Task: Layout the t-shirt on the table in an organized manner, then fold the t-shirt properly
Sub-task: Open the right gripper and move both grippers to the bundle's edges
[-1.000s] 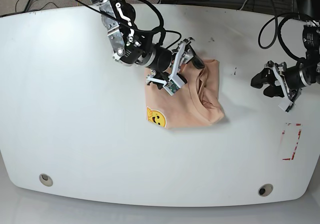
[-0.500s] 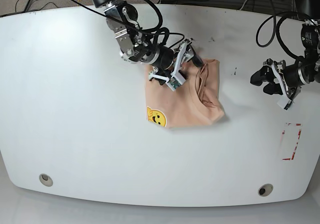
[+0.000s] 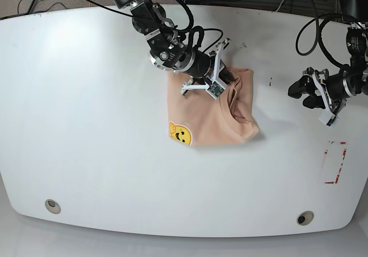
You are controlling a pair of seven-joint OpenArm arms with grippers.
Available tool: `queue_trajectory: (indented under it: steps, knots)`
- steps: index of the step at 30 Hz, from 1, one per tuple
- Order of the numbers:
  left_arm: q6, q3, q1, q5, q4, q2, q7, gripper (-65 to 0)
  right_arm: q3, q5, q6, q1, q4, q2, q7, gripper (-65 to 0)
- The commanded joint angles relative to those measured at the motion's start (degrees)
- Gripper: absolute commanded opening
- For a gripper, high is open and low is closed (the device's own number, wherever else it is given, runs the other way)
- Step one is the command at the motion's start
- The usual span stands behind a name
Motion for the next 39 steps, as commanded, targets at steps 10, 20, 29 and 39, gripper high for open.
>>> queue_trajectory:
  steps: [10,20,29,39]
  knots:
    - [-0.10,-0.60,-0.79,-1.08,0.79,-1.18,-0.94,-27.8,-0.27,0.48,-0.01,1.80,4.40,-2.93,0.66,-62.8]
    - [-0.10,-0.60,-0.79,-1.08,0.79,-1.18,-0.94,-27.8,-0.36,0.75,-0.01,1.89,8.62,-6.71,-1.71,-62.5]
    - [-0.10,-0.60,-0.79,-0.99,0.79,-1.18,-0.94,-27.8,-5.90,0.40,-0.01,3.56,4.93,-7.33,-1.71,-61.4]
    - [-0.10,-0.60,-1.14,-0.91,0.79,-1.18,-0.94,-27.8,-10.56,0.48,-4.23,3.30,3.43,-7.42,-1.71,-17.0]
